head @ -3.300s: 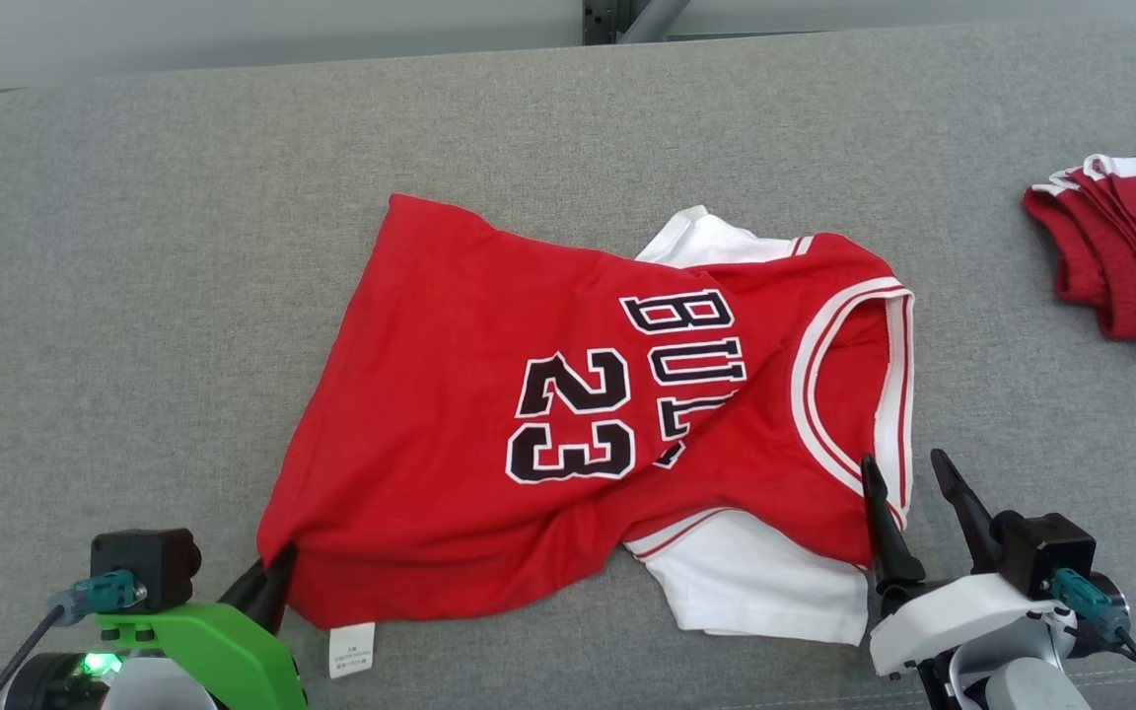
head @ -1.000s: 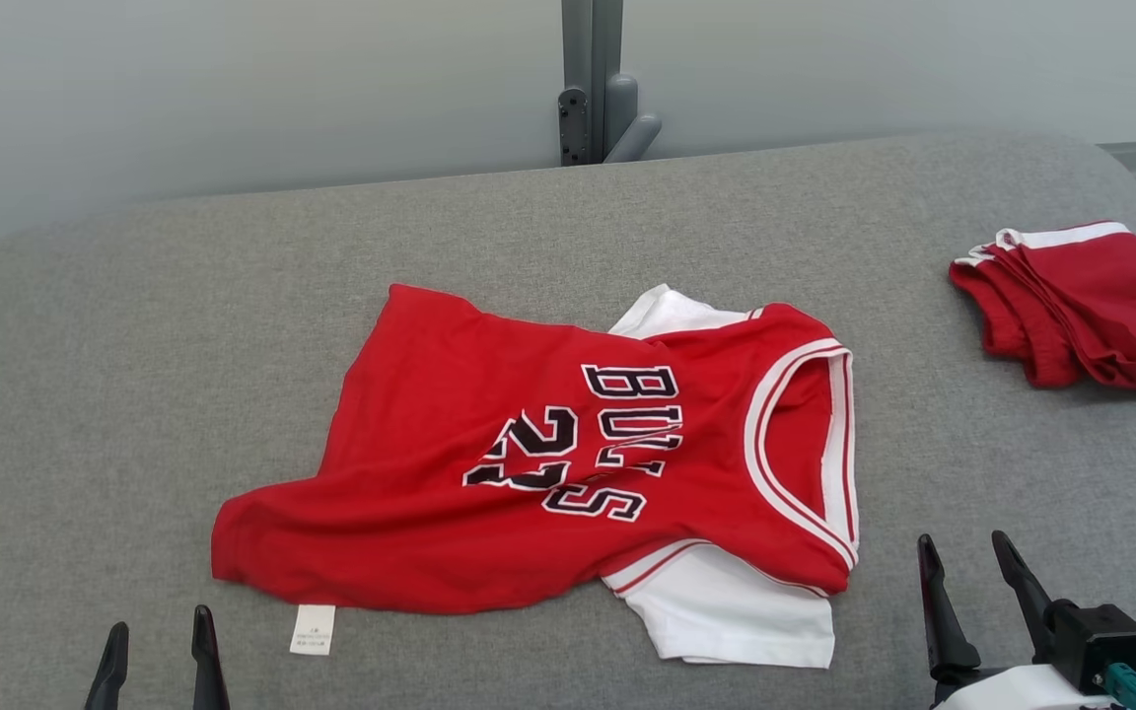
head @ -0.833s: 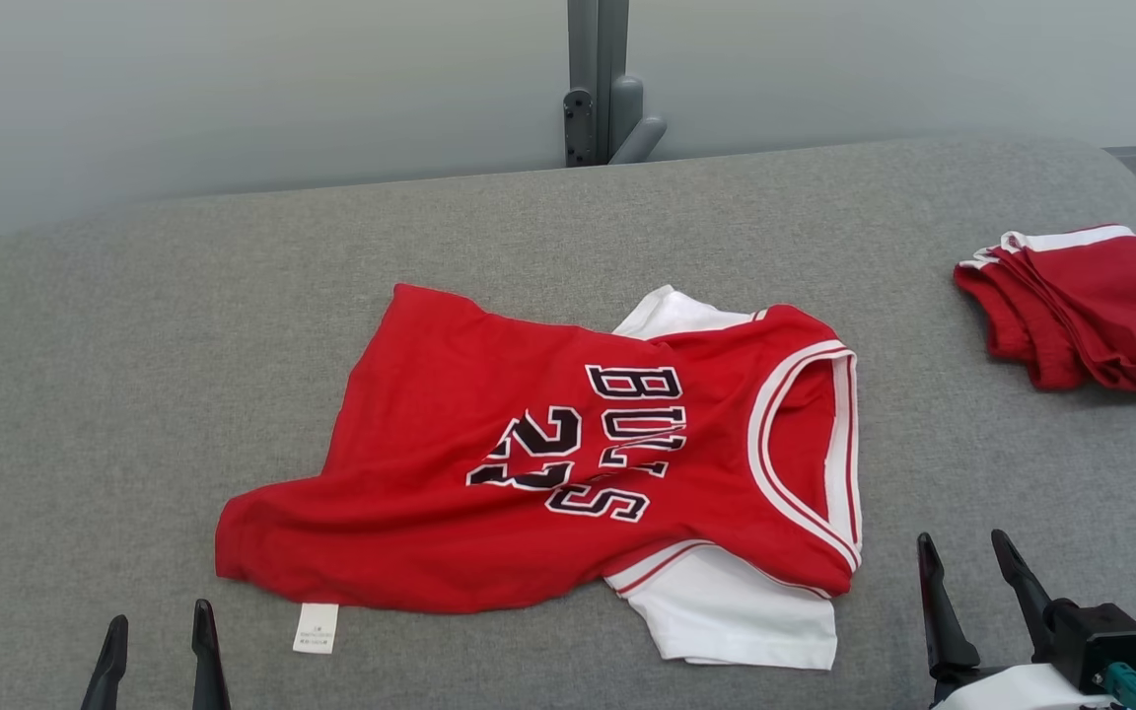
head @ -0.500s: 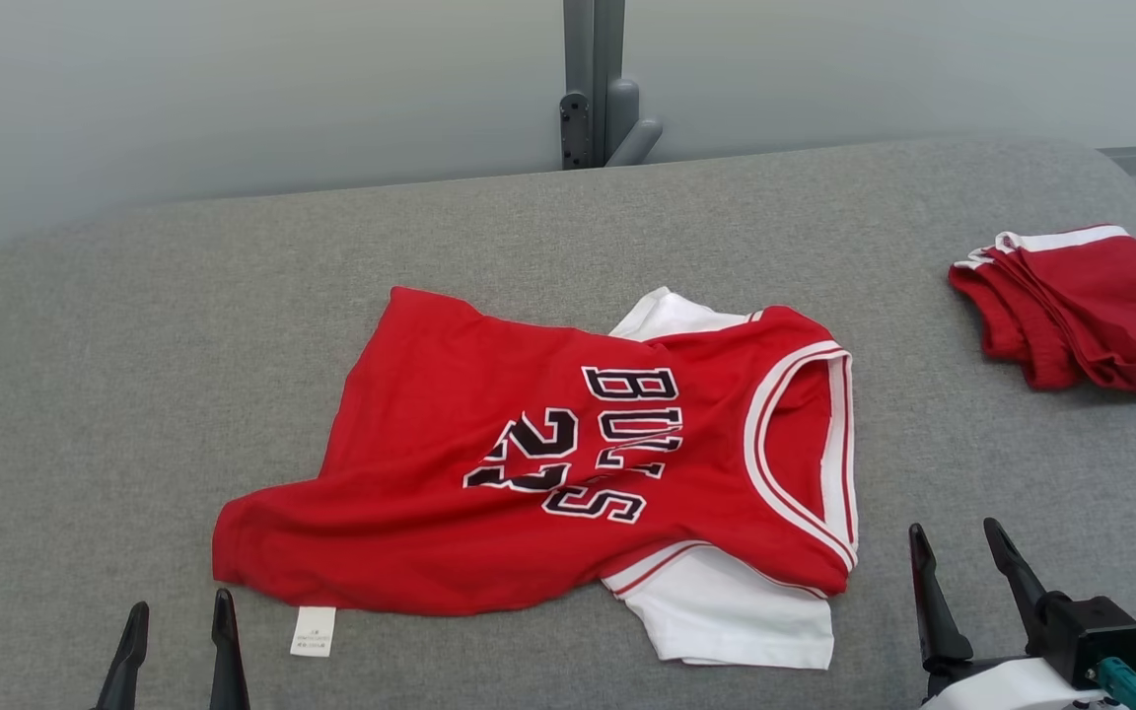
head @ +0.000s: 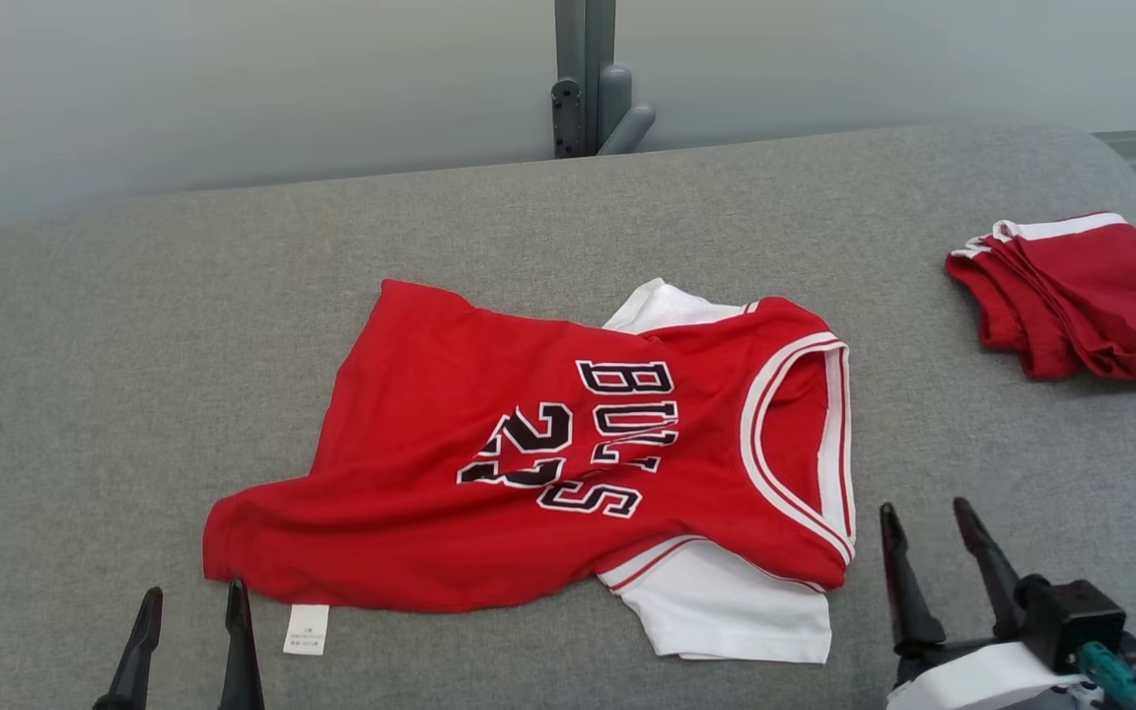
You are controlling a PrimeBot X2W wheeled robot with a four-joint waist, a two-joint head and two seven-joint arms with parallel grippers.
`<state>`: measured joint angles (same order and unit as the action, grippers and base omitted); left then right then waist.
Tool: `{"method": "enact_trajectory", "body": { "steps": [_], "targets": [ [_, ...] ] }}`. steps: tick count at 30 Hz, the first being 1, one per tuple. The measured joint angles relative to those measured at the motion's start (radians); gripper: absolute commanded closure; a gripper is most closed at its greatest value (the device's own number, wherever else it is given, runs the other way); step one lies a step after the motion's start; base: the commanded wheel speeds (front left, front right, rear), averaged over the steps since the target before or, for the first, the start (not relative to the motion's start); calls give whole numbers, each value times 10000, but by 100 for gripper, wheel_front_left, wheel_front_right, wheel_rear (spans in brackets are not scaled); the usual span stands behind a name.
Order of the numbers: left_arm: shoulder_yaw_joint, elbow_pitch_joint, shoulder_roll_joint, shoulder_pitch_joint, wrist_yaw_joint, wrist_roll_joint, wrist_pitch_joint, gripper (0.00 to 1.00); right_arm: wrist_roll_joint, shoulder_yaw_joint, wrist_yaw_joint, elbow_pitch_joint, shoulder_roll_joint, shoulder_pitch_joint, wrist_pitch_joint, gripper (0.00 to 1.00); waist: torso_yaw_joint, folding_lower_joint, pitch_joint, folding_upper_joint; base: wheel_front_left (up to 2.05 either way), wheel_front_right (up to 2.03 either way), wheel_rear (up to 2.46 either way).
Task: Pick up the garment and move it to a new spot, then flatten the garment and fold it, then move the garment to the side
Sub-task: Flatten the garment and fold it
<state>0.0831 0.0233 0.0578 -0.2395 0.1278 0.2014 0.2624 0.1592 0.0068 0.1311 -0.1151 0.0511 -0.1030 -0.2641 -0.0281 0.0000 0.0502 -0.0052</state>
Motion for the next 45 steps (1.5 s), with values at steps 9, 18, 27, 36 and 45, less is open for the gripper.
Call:
{"method": "enact_trajectory", "body": {
  "steps": [9, 18, 27, 36, 45],
  "targets": [
    [-441, 1331, 585, 667, 13, 464, 2, 0, -12, 1484, 2, -79, -15, -358, 2477, 0, 24, 0, 495, 0, 0, 0, 0],
    [-1432, 2692, 1835, 1915, 17, 1448, -637, 0, -176, 1229, 0, 594, -8, -754, 3889, 0, 18, 0, 1247, 0, 0, 0, 0],
    [-2006, 3386, 2422, 2579, 27, 2431, -1030, 0, -190, 1555, 2, -31, -12, -14, 3749, 0, 13, 0, 1882, 0, 0, 0, 0],
    [-2851, 3722, 2623, 2966, 29, 3047, -878, 0, -88, 1695, -6, -407, -6, 169, 3643, 0, 144, 0, 1967, 0, 0, 0, 0],
    [-4057, 4161, 3016, 3579, 27, 3983, -1007, 100, 435, 2222, -50, -529, 40, 398, 3898, 100, 103, 0, 1966, 0, 0, 0, 0]
  ]
}}
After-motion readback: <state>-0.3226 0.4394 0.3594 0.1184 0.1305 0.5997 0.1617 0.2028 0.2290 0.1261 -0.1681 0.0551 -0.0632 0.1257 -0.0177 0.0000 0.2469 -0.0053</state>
